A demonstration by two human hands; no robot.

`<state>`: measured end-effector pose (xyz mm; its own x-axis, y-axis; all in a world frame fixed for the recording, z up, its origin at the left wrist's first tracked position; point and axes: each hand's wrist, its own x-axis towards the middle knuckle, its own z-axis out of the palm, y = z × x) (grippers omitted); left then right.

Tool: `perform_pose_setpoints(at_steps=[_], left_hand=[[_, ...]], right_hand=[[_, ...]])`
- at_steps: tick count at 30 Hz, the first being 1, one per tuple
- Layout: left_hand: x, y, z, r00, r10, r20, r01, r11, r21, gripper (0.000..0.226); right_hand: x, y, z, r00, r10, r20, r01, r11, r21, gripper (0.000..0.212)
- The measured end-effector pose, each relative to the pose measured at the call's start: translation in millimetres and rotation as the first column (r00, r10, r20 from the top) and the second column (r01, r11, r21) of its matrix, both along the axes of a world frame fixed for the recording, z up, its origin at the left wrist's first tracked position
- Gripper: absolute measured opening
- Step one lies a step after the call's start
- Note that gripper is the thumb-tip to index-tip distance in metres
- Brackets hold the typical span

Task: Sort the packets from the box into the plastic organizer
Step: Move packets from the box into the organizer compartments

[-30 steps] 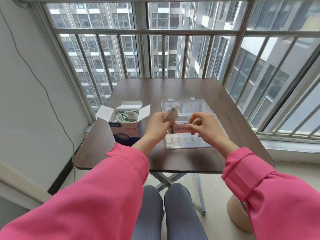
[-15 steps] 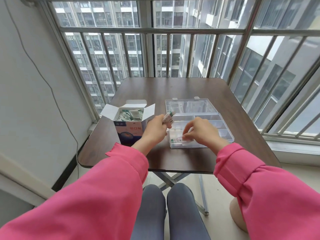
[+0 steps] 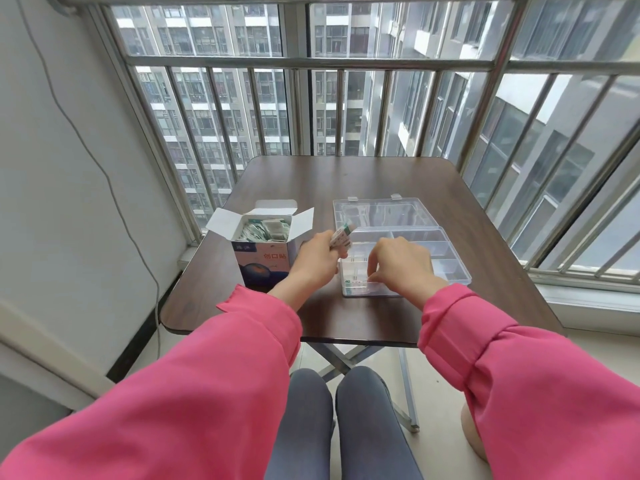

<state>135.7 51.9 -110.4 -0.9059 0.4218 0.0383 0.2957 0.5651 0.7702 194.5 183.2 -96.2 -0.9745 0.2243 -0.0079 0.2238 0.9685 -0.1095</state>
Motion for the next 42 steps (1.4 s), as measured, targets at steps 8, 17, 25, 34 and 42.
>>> perform_pose_setpoints(at_steps=[8,17,25,34,42], left_hand=[[8.3,-6.1,5.5,1.000,0.003,0.019,-0.005,0.997,0.083,0.009],[13.6,-5.4,9.2,0.981,-0.045,0.188,-0.010,0.959,0.283,0.009],[21.3,-9.7,15.3,0.923,-0.126,0.362,-0.017,0.930,0.367,0.018],[21.6,-4.9,22.3,0.864,-0.146,0.482,-0.063,0.919,0.390,0.033],[16.3,-7.0,12.7,0.889,-0.125,0.441,-0.131,0.853,0.505,0.011]], right_hand=[[7.9,-0.9,-7.4,0.995,-0.050,-0.085,0.043,0.996,-0.073,0.018],[13.9,-4.3,-6.8,0.994,-0.065,-0.085,0.055,0.993,-0.109,0.022],[17.4,4.8,16.6,0.948,-0.181,-0.261,-0.153,0.460,-0.874,0.015],[18.0,7.6,14.3,0.949,-0.167,-0.267,-0.164,0.463,-0.871,0.012],[16.2,4.6,9.2,0.945,-0.219,-0.244,-0.119,0.463,-0.878,0.010]])
